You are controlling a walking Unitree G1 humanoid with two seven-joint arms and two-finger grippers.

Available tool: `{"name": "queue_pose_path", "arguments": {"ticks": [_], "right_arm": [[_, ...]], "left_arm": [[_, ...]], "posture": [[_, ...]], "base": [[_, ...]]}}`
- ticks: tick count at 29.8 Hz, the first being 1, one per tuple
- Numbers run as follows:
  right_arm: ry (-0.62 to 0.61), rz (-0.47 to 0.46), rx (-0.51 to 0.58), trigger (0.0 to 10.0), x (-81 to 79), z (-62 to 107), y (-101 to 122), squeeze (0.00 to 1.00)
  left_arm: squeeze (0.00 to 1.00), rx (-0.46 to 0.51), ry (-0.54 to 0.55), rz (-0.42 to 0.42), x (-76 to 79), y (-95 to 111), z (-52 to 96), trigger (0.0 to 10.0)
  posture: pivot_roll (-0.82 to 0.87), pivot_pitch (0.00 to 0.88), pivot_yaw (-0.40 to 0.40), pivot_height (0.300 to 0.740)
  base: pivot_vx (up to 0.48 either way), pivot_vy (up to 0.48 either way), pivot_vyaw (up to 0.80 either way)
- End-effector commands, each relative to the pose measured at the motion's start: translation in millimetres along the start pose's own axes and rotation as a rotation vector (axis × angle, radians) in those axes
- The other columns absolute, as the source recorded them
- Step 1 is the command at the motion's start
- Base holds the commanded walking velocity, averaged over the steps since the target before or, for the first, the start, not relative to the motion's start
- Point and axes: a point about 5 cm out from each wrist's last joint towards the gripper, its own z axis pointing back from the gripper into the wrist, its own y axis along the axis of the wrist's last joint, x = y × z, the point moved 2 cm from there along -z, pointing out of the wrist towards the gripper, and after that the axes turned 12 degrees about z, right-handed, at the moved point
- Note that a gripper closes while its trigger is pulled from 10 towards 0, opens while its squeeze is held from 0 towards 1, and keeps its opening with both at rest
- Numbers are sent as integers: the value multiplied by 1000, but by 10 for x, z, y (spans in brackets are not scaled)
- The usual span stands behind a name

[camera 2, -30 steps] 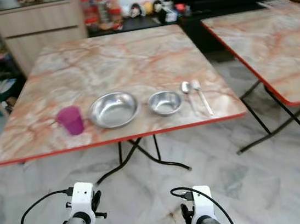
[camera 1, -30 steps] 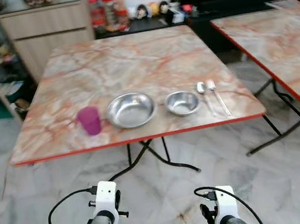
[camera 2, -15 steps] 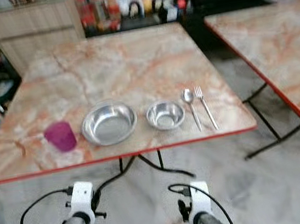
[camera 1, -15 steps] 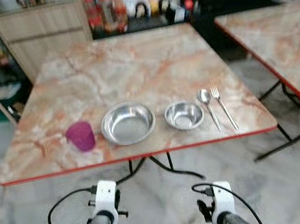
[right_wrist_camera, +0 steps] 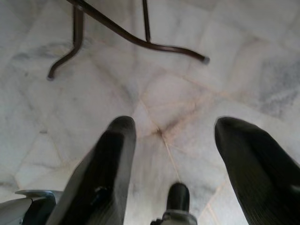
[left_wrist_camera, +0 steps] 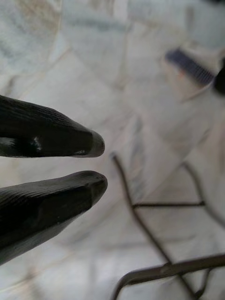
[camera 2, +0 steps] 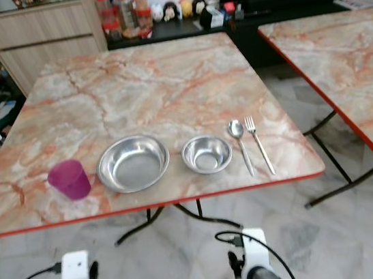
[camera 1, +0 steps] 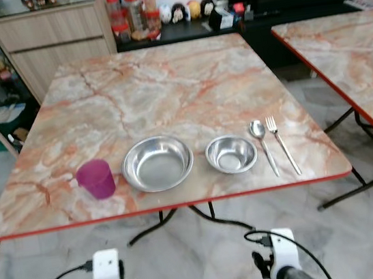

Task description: Setting the table

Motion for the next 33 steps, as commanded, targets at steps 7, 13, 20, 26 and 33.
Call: {"name": "queue_pose_path", "arguments": {"ticks": [7, 13, 20, 26, 33], "right_arm": [[16, 26, -7, 10000, -15, -5, 8, 0], [23, 38, -1, 10000, -25, -15, 49, 0], [22, 34, 4, 10000, -38, -18, 61, 0], [15, 29, 0, 10000, -24, -13, 41, 0], [11, 19, 2, 10000, -32, -15, 47, 0]], "left_arm": [[0, 388, 31, 100, -158, 675, 228, 10000], [0, 609, -93, 187, 188, 1375, 317, 10000], [0, 671, -247, 184, 607, 1762, 330, 10000], [0, 753, -305, 190, 808, 2208, 317, 10000], [0, 790, -389, 144, 1049, 2486, 239, 10000]], "posture": [[119, 0, -27, 740], [129, 0, -36, 740], [107, 0, -26, 740], [104, 0, -24, 740], [95, 0, -21, 740]], "base": [[0, 0, 0], [0, 0, 0], [0, 0, 0], [0, 0, 0], [276, 0, 0]]}}
